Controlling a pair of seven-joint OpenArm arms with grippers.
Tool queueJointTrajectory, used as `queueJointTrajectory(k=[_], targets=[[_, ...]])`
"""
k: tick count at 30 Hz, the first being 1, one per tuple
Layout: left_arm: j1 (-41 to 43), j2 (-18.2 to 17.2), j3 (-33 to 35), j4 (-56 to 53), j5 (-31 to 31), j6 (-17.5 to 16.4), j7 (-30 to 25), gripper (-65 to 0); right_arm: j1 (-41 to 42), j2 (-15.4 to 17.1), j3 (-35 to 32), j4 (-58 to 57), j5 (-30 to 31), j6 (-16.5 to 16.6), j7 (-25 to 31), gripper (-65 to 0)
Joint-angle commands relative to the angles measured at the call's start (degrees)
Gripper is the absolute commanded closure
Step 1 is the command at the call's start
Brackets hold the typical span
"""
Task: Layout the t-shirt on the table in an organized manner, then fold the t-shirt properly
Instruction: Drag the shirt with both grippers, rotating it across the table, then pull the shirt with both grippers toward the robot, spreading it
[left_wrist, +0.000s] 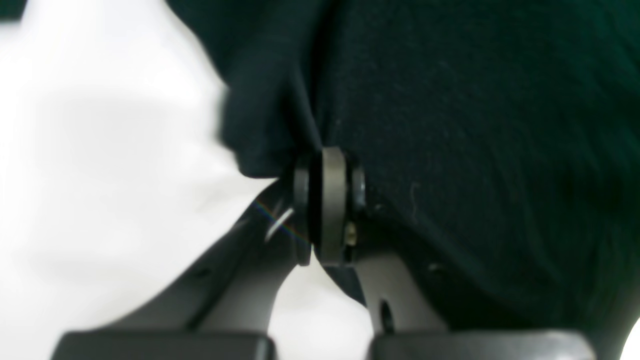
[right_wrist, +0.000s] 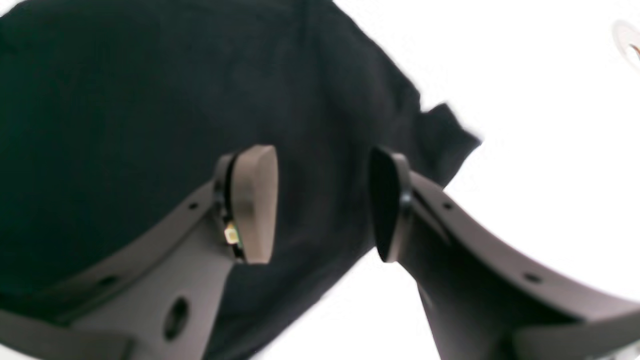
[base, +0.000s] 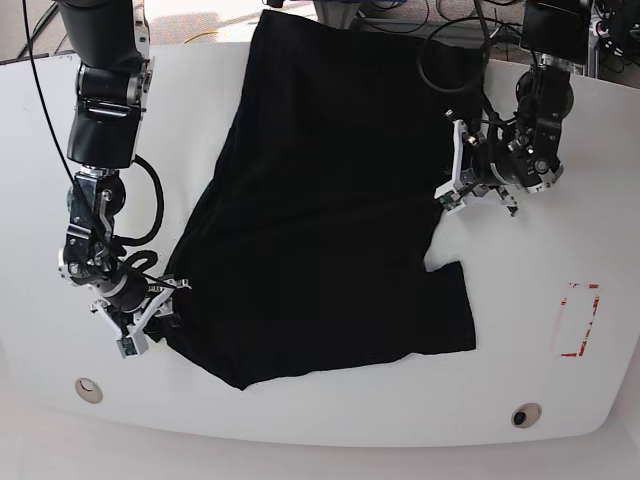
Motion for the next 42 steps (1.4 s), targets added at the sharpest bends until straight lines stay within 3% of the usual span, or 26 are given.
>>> queueJointTrajectory(k=[1,10,23,27,32,34,42], targets=[[-1.3,-3.3,-0.3,-0.1,2.7,0.5,2.9,-0.4,1.7,0.8,0.3,1.0,0.6,0.0,1.1,-28.9],[-8.6,-10.0,-0.4,-2.2,2.7,0.5,2.9,-0.4,1.4,0.8,0.3,0.9,0.6,0.0,1.1,-29.0],[-17.9,-10.9,-0.4,-6.6,2.6,0.5,3.2,-1.7,0.5,-0.8,0.0,-1.9,-0.7,0.0,1.1,-29.2],[-18.8,-10.9,-0.4,-6.6,2.6,0.5,4.0,-13.5,0.7,-1.1,0.0,-5.0,-1.9,0.1,2.2,-29.2],[-18.6,-10.9,-0.4,-6.4,2.7,0.5,4.3,-39.3,0.7,-2.2,0.0,-7.6,-3.0,0.4,4.6,-29.3],[-18.6,-11.0,-0.4,-6.4,2.8,0.5,4.3,-41.8,0.9,-2.3,0.0,-8.6,-3.5,0.4,5.3,-30.1],[-18.5,-12.7,-3.9,-6.0,2.8,0.5,4.4,-40.0,4.6,-2.3,0.0,-17.6,-3.8,0.4,10.5,-43.6]])
